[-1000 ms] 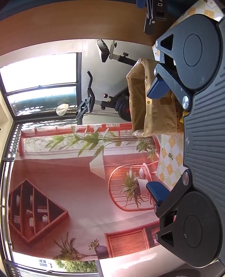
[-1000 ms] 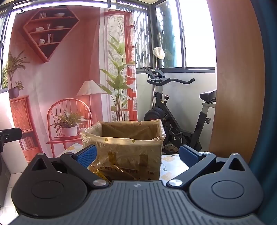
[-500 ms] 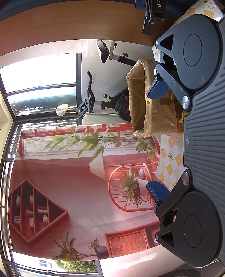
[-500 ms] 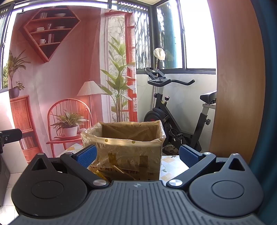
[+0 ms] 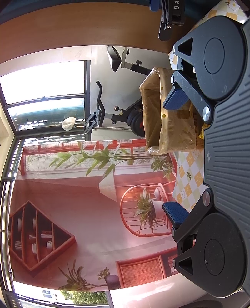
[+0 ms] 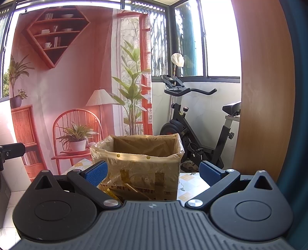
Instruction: Organize snacks
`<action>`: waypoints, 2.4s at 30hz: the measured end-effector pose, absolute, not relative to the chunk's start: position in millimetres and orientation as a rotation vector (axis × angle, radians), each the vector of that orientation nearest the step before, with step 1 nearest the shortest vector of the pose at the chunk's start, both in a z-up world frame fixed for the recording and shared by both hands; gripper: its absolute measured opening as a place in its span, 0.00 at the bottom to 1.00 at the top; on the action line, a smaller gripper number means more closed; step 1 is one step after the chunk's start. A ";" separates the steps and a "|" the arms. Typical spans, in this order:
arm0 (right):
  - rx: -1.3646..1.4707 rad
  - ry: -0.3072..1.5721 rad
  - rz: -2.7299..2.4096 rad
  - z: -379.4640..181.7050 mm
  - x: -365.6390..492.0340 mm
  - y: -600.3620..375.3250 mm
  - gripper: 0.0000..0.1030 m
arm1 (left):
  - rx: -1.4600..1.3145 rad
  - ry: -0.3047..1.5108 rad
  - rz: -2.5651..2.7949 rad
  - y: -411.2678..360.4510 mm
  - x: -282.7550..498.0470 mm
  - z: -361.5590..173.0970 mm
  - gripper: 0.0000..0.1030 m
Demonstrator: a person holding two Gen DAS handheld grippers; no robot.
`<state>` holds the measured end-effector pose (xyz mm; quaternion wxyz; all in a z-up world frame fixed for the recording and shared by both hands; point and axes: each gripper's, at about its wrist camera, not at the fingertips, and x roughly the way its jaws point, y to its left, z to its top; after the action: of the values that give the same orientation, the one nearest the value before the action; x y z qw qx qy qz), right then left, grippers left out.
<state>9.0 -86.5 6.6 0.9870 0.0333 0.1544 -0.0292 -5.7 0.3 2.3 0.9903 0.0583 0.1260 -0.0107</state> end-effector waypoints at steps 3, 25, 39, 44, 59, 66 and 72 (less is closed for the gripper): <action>0.067 0.310 -0.058 6.8 8.8 -86.6 1.00 | 0.115 0.254 -0.021 0.5 -5.2 2.1 0.99; 0.065 0.311 -0.058 6.6 8.9 -85.9 1.00 | 0.106 0.257 -0.026 1.1 -6.5 1.2 0.99; 0.066 0.316 -0.059 5.2 10.4 -85.9 1.00 | 0.095 0.266 -0.028 2.7 -3.9 0.5 0.99; 0.066 0.316 -0.060 4.1 10.5 -85.9 1.00 | 0.081 0.267 -0.023 3.6 -3.1 -0.4 0.99; 0.082 0.307 -0.056 -73.6 34.5 -116.8 1.00 | -0.099 0.346 -0.021 37.4 59.9 -80.9 1.00; -0.045 0.432 -0.056 -129.2 47.3 -127.0 1.00 | -0.055 0.437 -0.126 19.9 91.8 -130.9 0.99; -0.143 0.521 -0.010 -169.0 48.2 -129.1 0.98 | 0.001 0.523 -0.201 -0.6 105.9 -172.0 0.99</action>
<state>48.2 -129.1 -169.0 0.9637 -0.0707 0.2573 -0.0052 105.9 -0.6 -172.0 0.9610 0.0004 0.2580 -0.0991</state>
